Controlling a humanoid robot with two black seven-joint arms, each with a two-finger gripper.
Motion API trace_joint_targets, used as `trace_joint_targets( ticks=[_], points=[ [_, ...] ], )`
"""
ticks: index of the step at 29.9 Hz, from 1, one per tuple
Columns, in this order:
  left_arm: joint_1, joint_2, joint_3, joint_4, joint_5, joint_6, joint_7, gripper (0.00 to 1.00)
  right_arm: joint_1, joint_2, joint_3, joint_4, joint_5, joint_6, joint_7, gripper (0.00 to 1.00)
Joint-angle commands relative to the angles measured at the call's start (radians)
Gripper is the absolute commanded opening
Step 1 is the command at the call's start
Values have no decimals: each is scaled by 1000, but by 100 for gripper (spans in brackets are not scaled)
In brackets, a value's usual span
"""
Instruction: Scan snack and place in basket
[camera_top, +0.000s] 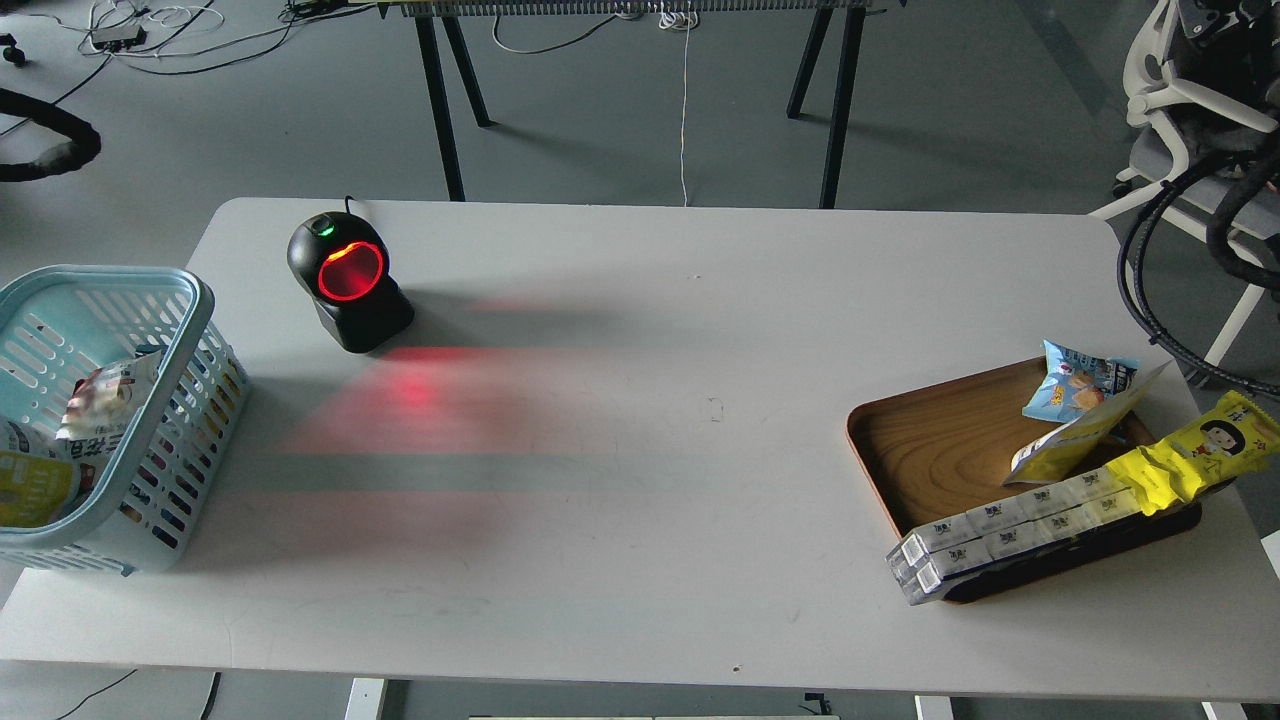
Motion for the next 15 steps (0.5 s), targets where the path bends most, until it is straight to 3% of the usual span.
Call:
trace_joint_targets(
  ticks=[1, 7, 15],
  points=[
    [9, -65, -8, 17, -148, -30, 51, 98, -3, 6, 21, 0, 6, 0, -26, 99],
    [52, -158, -7, 17, -453, -117, 89, 99, -49, 43, 55, 1, 7, 0, -35, 99],
    [178, -203, -31, 6, -492, -201, 92, 99, -92, 74, 106, 15, 9, 0, -46, 99]
  ],
)
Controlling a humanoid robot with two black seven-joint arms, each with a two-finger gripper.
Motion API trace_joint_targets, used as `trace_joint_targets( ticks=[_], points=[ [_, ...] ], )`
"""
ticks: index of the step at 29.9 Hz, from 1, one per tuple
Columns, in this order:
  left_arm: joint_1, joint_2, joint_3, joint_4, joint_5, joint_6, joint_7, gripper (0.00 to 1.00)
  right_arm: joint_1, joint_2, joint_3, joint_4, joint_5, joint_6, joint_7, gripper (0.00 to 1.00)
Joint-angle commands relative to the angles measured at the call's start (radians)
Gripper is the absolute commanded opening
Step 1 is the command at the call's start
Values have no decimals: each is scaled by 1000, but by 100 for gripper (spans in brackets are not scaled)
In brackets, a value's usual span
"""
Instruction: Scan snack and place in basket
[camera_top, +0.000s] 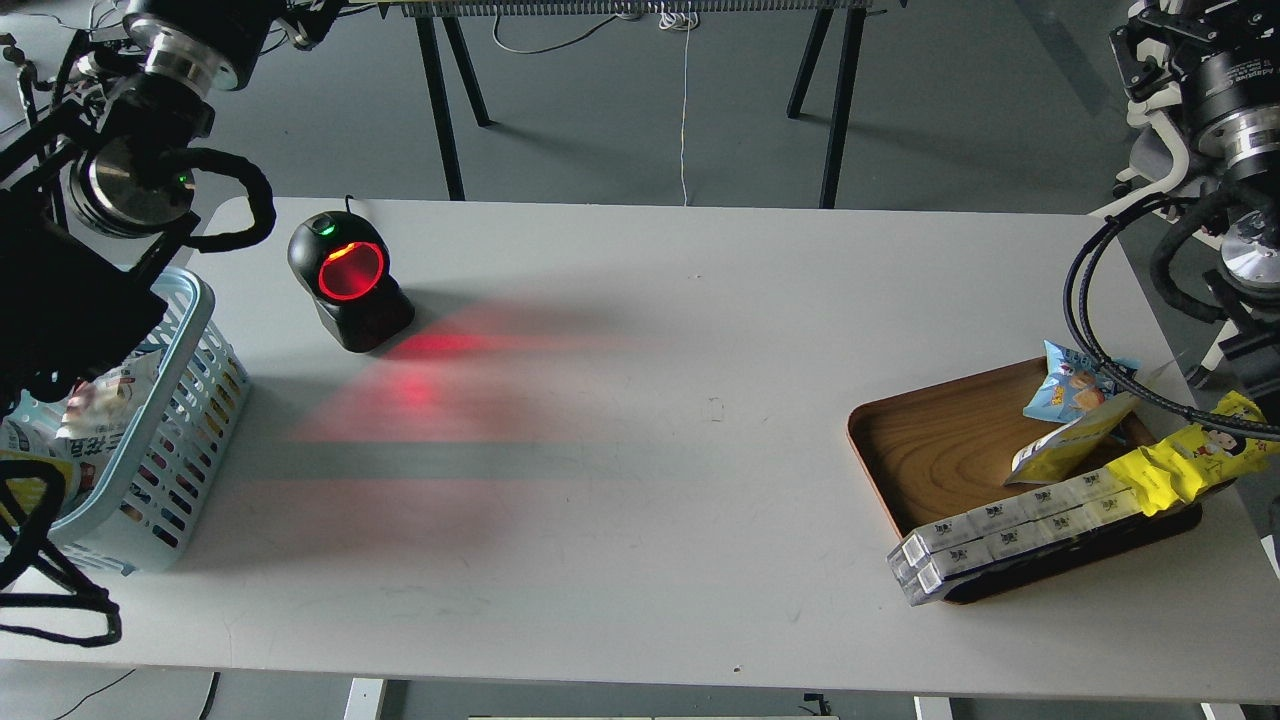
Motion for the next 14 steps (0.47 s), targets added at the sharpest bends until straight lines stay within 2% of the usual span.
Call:
trace_joint_targets(
  ticks=[1, 5, 14],
  points=[
    [75, -5, -39, -3, -18, -38, 0, 99, -10, 5, 10, 4, 0, 0, -4, 99],
    [145, -10, -79, -4, -18, -43, 0, 99, -13, 5, 1, 4, -1, 0, -5, 99],
    [146, -20, -136, 5, -21, -46, 0, 99, -15, 3, -9, 7, -7, 0, -7, 99]
  ],
)
